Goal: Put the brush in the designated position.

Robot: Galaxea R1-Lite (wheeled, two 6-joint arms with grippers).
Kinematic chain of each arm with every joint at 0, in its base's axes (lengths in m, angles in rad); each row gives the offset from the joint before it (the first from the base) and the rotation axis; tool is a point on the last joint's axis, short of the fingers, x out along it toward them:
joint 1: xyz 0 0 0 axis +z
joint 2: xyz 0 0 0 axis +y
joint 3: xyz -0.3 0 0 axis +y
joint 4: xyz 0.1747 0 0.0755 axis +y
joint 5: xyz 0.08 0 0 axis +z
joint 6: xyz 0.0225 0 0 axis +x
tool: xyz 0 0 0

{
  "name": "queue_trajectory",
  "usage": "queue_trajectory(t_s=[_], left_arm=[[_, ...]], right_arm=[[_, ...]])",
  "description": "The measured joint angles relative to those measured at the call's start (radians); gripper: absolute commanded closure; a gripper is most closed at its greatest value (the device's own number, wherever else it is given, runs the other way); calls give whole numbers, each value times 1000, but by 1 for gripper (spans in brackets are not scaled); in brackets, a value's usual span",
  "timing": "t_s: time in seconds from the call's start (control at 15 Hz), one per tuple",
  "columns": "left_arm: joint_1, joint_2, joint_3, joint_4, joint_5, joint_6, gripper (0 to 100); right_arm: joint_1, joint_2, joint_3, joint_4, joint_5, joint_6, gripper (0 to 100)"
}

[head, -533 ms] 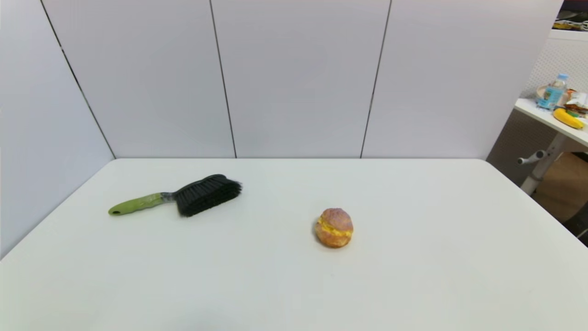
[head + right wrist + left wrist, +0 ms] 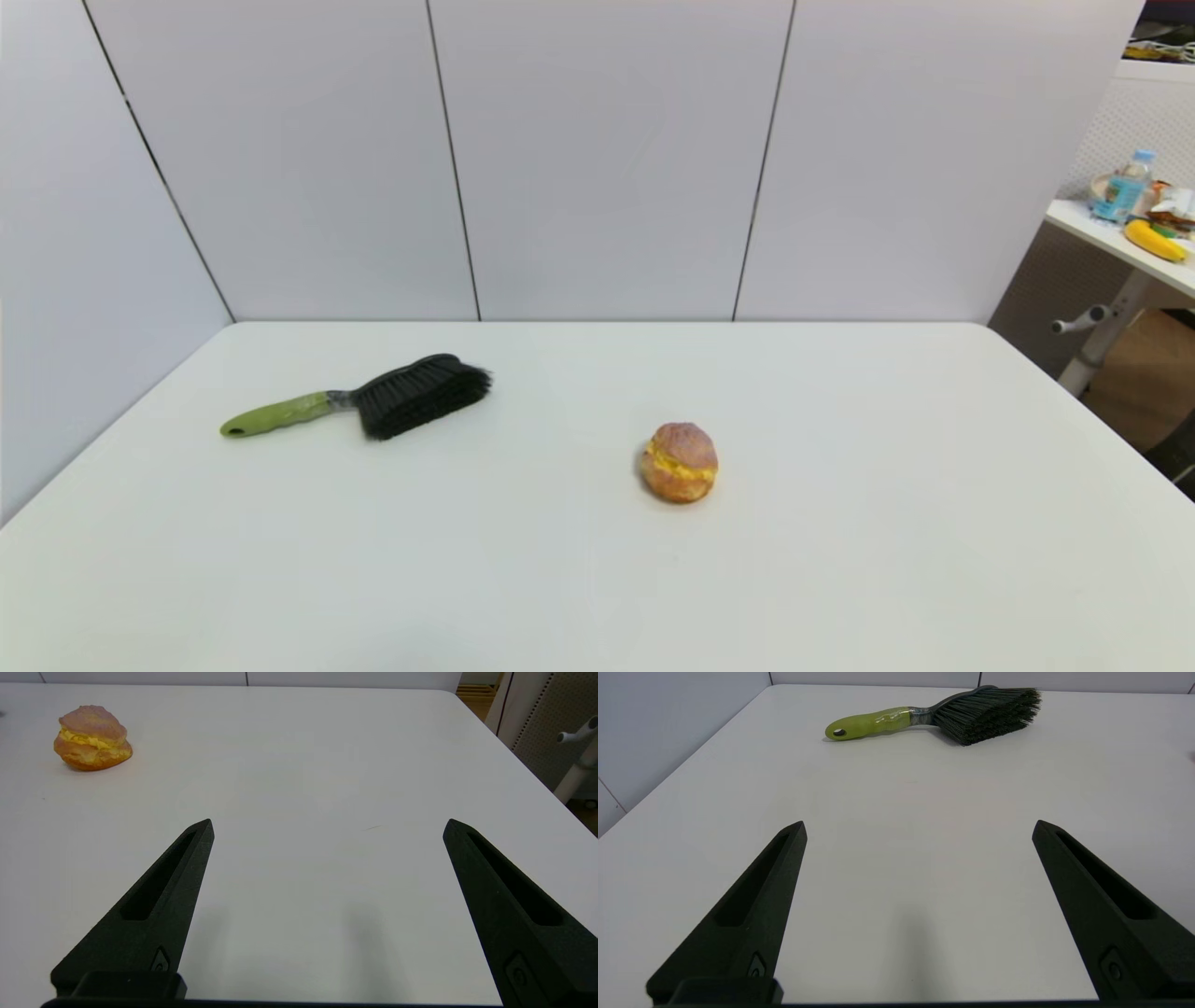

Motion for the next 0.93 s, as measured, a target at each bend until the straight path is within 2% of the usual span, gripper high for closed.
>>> queue_trajectory(t_s=[0.93], left_arm=[[0, 0, 0, 0, 0, 0, 0]], right_arm=[[0, 0, 0, 0, 0, 0, 0]])
